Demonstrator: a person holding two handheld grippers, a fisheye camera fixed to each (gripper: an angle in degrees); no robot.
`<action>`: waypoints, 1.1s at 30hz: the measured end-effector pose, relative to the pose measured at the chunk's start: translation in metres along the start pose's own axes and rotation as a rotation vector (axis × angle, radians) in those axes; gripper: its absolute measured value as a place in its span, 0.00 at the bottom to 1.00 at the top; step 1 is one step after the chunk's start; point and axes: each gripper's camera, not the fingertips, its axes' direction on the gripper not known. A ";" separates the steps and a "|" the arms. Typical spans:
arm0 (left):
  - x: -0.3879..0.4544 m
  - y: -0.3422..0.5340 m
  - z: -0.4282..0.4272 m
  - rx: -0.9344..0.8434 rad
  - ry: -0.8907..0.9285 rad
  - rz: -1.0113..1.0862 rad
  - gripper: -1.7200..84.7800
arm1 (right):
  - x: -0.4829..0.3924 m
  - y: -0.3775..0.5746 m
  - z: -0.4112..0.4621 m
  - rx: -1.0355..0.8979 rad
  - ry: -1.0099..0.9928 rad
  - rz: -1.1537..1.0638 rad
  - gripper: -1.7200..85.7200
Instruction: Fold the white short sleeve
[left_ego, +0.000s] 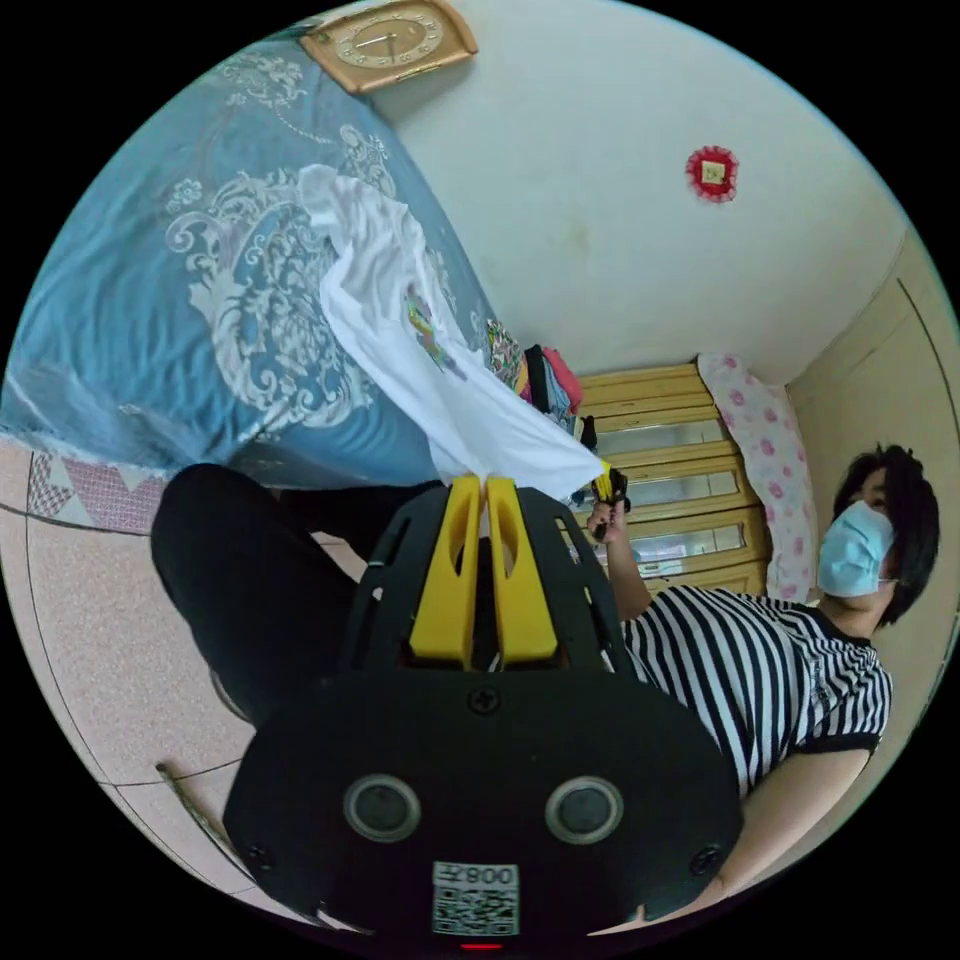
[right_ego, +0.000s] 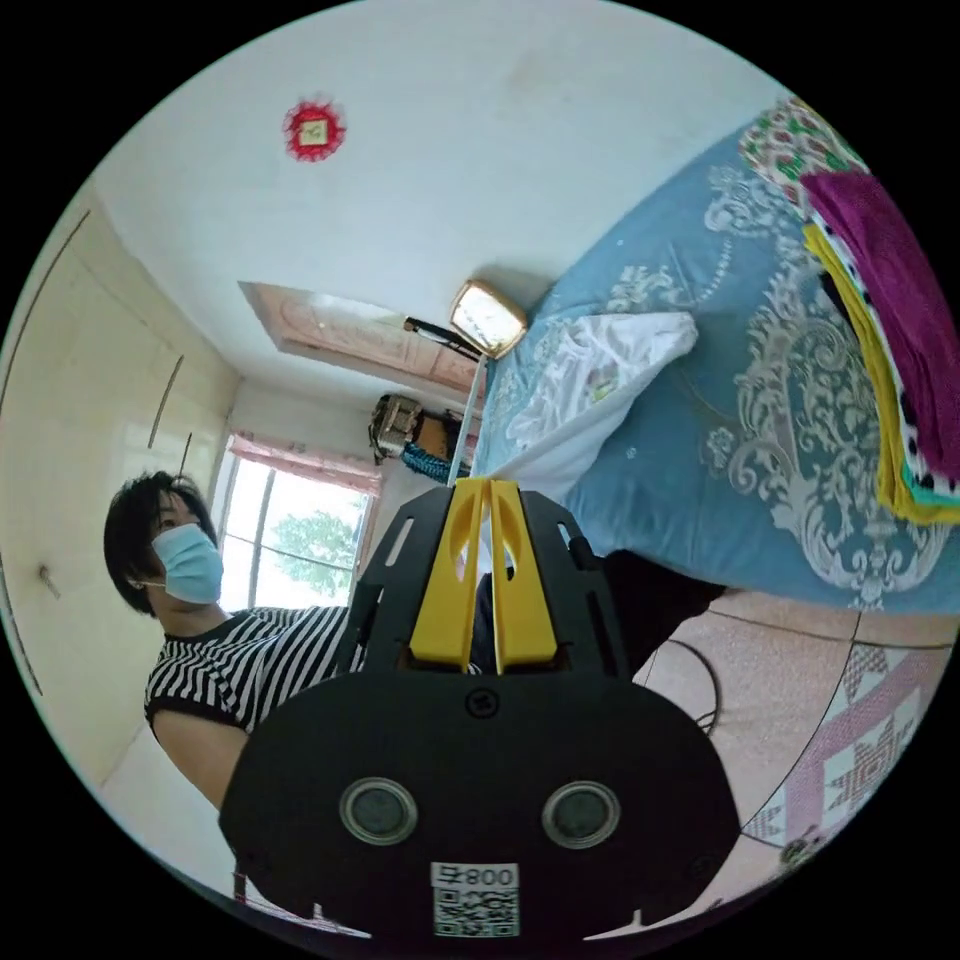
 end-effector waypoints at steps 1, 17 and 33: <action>0.002 -0.004 0.000 0.010 -0.016 -0.019 0.03 | 0.007 0.001 0.001 0.006 -0.003 0.024 0.03; 0.347 -0.285 -0.065 0.361 -0.206 0.530 0.03 | -0.191 -0.249 -0.013 0.174 0.109 -0.452 0.03; 0.293 -0.099 -0.094 0.134 -0.307 0.453 0.03 | -0.034 -0.089 0.074 -0.093 0.003 -0.213 0.03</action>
